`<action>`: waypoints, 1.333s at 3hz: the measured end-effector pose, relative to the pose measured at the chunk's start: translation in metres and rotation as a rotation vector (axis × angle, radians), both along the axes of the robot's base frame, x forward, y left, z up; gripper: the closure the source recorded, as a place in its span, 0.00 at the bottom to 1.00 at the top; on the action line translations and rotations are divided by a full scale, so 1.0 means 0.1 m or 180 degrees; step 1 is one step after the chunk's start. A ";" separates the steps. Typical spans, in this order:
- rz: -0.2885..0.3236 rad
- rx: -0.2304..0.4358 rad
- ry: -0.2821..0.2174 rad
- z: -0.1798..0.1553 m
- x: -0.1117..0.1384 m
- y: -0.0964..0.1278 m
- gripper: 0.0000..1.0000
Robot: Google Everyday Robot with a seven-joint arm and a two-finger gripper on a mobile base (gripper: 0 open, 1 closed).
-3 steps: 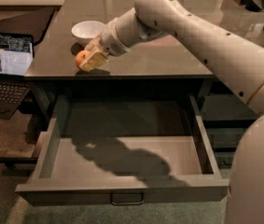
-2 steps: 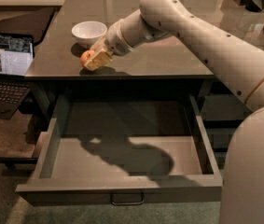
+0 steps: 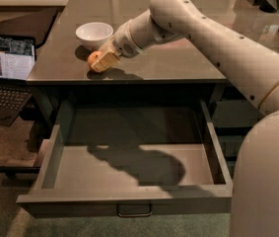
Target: Pick orange can from top drawer and place on counter
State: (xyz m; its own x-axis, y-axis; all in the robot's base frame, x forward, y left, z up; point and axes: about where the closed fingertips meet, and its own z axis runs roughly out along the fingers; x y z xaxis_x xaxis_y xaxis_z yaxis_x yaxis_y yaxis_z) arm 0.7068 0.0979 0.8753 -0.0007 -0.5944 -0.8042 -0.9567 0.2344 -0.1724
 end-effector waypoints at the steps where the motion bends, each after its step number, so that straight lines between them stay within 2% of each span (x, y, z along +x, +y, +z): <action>1: -0.0059 0.0017 0.0041 -0.02 0.04 -0.02 0.81; 4: -0.0087 0.0019 0.0083 -0.04 0.06 -0.03 0.12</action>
Offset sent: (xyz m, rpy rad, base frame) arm 0.0104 -0.0100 -0.0021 0.0072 0.0366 -0.0475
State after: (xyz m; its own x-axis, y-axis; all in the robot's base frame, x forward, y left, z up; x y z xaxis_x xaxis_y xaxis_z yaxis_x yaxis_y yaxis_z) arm 0.7130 0.0948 0.8716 -0.0381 -0.5890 -0.8072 -0.9541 0.2616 -0.1459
